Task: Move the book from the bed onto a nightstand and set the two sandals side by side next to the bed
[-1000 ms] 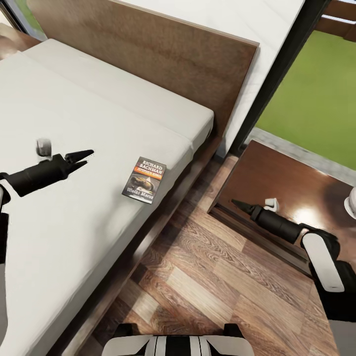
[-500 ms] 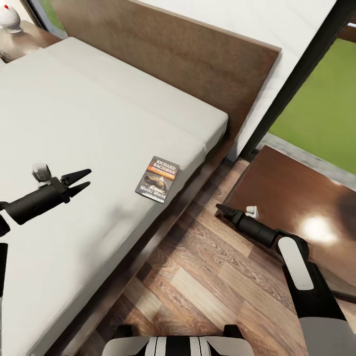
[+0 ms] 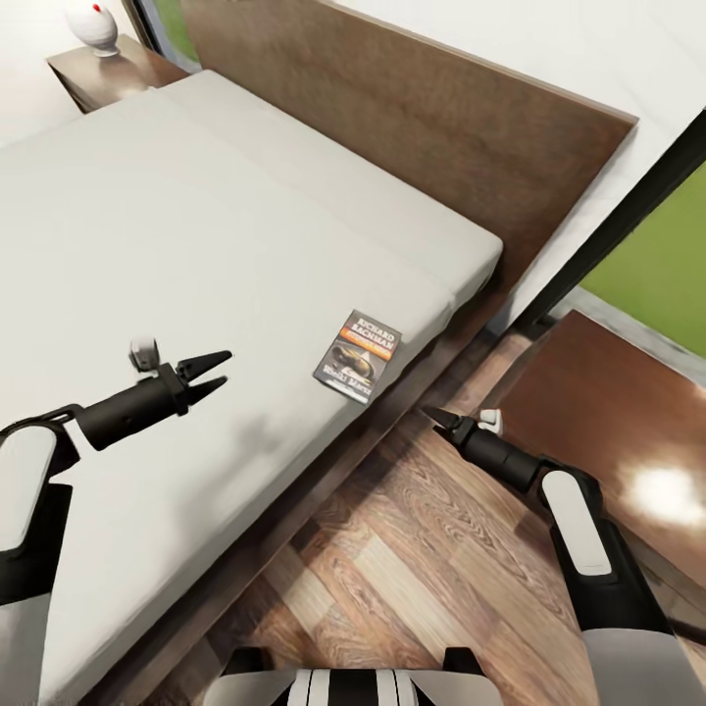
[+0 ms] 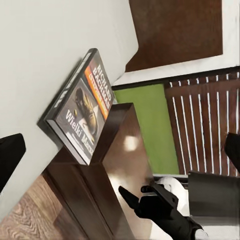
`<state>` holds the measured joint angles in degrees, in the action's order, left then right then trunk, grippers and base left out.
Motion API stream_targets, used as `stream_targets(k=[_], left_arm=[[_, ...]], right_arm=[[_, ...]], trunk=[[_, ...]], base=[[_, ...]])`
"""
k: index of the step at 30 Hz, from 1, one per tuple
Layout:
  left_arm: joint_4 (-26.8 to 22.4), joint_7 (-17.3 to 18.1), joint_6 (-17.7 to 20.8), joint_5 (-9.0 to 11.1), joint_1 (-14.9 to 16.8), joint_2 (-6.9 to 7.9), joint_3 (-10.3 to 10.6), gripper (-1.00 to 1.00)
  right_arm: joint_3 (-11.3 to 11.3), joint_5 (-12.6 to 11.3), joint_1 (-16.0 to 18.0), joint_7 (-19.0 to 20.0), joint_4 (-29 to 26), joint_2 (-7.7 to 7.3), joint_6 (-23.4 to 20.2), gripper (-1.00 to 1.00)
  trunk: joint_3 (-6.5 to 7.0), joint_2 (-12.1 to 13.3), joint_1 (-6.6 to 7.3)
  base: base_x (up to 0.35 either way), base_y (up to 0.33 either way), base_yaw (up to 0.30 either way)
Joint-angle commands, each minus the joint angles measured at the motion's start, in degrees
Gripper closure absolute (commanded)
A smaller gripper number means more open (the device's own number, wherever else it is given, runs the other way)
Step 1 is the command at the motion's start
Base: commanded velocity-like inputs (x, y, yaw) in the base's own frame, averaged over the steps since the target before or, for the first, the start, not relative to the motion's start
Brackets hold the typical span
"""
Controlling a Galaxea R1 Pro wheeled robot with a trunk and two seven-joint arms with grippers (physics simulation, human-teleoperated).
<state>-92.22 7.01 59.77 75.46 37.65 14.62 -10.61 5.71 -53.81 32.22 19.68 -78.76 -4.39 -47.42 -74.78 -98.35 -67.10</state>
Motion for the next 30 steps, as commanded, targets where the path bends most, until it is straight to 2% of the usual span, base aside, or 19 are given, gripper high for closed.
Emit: stream_targets(k=[1, 3, 4, 8, 11, 12, 13, 15, 17, 21, 30], left_arm=[[0.0, -0.3, 0.2, 0.0, 0.5, -0.36, 0.5, -1.00], [0.0, -1.5, 0.2, 0.7, 1.2, -0.61, 1.1, -1.00], [0.0, -5.1, 0.2, 2.7, 2.8, -1.10, 2.1, -1.00], [0.0, -7.1, 0.2, 3.7, 3.4, -1.38, 2.8, -1.00], [0.0, -9.7, 0.2, 4.5, 4.0, -1.71, 4.9, -1.00], [0.0, -9.7, 0.2, 4.5, 4.0, -1.71, 4.9, -1.00], [0.0, -12.8, 0.2, 5.5, 4.4, -1.89, 7.5, -1.00], [0.0, -14.3, 0.2, 6.2, 4.7, -2.15, 8.5, -1.00], [0.0, -14.8, 0.2, 6.6, 4.9, -2.41, 8.9, -1.00], [0.0, -16.2, 0.2, 9.3, 6.0, -3.39, 9.9, -1.00], [0.0, -16.7, 0.2, 12.5, 6.7, -3.59, 10.4, -1.00]], right_arm=[[0.1, 0.2, 0.0, 0.3, 0.0, 0.04, -0.3, -1.00], [0.1, 0.2, 0.0, 0.3, 0.0, 0.07, -0.3, -1.00], [0.1, 0.1, 0.0, 0.3, -0.2, 0.05, -0.4, -1.00], [0.2, 0.1, 0.0, 0.3, -0.3, -0.06, -0.4, -1.00], [0.2, 0.0, -0.2, 0.3, -0.7, -0.24, -0.4, -1.00], [0.2, 0.0, -0.2, 0.3, -0.7, -0.24, -0.4, -1.00], [0.3, -0.1, -0.3, 0.3, -1.9, -0.34, -0.5, -1.00], [0.6, -0.1, -0.4, 0.2, -2.9, -0.24, -0.5, -1.00], [0.7, -0.1, -0.4, 0.2, -3.3, -0.18, -0.5, -1.00], [0.9, -0.2, -0.6, 0.2, -4.3, -0.15, -0.5, -1.00], [1.0, -0.5, -0.6, 0.2, -4.8, 0.08, -0.4, -1.00]], trunk=[[0.04, 0.0, 0.00], [0.17, 0.0, 0.00], [0.24, 0.0, 0.00], [0.52, 0.0, 0.00], [0.75, 0.0, 0.00], [0.82, 0.0, 0.00], [0.89, 0.0, 0.00], [1.00, 0.0, 0.00], [1.07, 0.0, 0.00], [1.16, 0.0, 0.00], [1.24, 0.0, 0.00]], base=[[0.000, 0.000, 0.227], [0.000, 0.000, 0.225], [0.000, 0.000, 0.211], [0.000, 0.000, 0.206], [0.000, 0.000, 0.197], [0.000, 0.000, 0.194], [0.000, 0.000, 0.184], [0.000, 0.000, 0.146], [0.000, 0.000, 0.104], [0.000, 0.000, 0.061], [0.000, 0.000, 0.024]])
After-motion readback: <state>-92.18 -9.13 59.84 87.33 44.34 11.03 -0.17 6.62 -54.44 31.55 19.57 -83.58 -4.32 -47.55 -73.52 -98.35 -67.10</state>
